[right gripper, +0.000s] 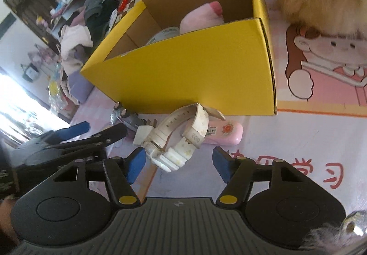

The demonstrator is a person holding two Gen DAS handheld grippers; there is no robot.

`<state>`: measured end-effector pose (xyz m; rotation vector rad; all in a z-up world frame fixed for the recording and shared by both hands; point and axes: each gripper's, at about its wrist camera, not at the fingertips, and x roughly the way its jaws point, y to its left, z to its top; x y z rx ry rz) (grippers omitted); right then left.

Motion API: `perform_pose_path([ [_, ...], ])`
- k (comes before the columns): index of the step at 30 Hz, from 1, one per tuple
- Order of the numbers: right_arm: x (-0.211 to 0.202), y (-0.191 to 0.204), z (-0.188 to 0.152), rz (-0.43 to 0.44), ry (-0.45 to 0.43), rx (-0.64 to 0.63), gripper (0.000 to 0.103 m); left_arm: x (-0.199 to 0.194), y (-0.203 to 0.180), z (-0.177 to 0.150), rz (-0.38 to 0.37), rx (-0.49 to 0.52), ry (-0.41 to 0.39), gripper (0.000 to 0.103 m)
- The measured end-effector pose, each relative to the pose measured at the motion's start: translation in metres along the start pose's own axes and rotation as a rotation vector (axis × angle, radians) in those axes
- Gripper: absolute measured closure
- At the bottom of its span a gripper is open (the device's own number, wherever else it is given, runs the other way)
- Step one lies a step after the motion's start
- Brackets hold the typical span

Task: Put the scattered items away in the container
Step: 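Grasp the lilac toy truck with the left tool while the right tool grasps the white watch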

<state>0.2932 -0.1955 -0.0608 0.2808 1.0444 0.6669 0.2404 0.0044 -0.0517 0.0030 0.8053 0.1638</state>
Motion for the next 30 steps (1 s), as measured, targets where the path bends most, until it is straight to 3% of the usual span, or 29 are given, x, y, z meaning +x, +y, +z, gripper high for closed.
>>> perform_pose_path([
  [8,0.006,-0.015,0.007,0.077,0.028,0.129,0.048,0.021,-0.002,0.009,-0.009,0.016,0.02,0.015],
  [18,0.01,-0.035,0.011,0.162,0.027,0.304,0.052,0.037,0.004,0.009,-0.073,-0.023,0.068,0.038],
  [23,0.012,-0.035,0.01,0.156,0.041,0.325,0.062,0.037,0.007,0.007,-0.097,-0.024,0.076,0.041],
  [25,0.012,-0.035,0.01,0.148,0.04,0.329,0.078,0.035,0.009,0.006,-0.102,-0.03,0.078,0.042],
  [30,0.011,-0.029,0.009,0.134,0.031,0.317,0.078,0.026,0.016,0.0,-0.11,-0.058,0.08,0.042],
])
